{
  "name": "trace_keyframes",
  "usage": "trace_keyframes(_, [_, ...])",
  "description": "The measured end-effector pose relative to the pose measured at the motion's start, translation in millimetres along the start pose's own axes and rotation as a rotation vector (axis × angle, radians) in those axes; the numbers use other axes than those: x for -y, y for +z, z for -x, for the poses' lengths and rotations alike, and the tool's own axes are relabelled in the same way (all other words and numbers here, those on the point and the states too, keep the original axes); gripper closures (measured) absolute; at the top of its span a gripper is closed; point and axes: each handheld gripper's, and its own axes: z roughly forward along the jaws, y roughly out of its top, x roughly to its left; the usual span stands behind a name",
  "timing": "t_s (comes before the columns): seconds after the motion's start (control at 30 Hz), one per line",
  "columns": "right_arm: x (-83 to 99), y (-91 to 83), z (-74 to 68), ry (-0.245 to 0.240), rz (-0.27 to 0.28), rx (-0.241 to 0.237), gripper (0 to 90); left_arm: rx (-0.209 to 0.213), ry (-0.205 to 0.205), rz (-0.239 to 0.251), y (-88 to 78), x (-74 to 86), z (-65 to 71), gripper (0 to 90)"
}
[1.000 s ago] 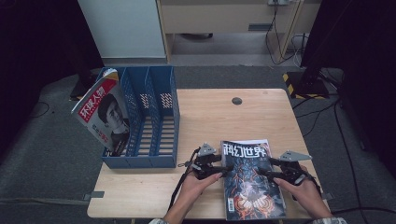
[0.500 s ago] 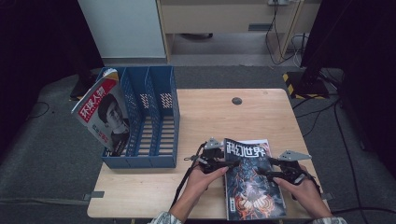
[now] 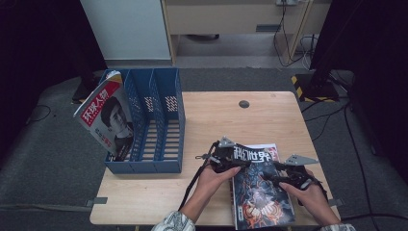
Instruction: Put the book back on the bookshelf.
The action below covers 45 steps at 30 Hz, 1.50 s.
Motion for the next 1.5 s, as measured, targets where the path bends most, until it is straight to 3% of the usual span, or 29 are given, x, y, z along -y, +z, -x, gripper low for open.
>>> trace_keyframes(0.07, [-0.1, -0.3, 0.0, 0.003, -0.002, -0.004, 32.9, 0.007, -0.017, 0.015, 1.2, -1.9, -0.5, 35.3])
trace_keyframes(0.27, [-0.6, 0.0, -0.3, 0.017, 0.002, -0.018, 34.4, -0.013, 0.005, 0.006, 7.5, -6.7, 0.2, 37.1])
trace_keyframes(0.4, [-1.0, -0.7, 0.1, 0.016, -0.004, -0.028, 35.1, -0.030, 0.016, 0.013, 11.1, -7.1, -0.2, 42.8])
trace_keyframes(1.1, [-1.8, -1.3, -2.7, -0.006, 0.003, -0.025, 33.1, -0.027, -0.023, -0.015, 22.0, -13.0, 1.4, 45.6])
trace_keyframes(1.23, [-1.4, -0.3, -2.7, 0.002, -0.012, -0.031, 27.7, -0.042, -0.025, 0.000, 18.3, -16.6, 4.2, 53.4])
trace_keyframes(1.37, [-1.5, 0.4, -3.4, 0.007, -0.014, -0.028, 22.7, -0.036, -0.018, 0.031, 13.3, -21.3, 6.0, 65.2])
trace_keyframes(1.5, [-2.0, -1.0, -0.6, 0.030, -0.002, -0.037, 19.2, -0.029, -0.003, 0.046, 9.7, -25.5, 10.5, 71.2])
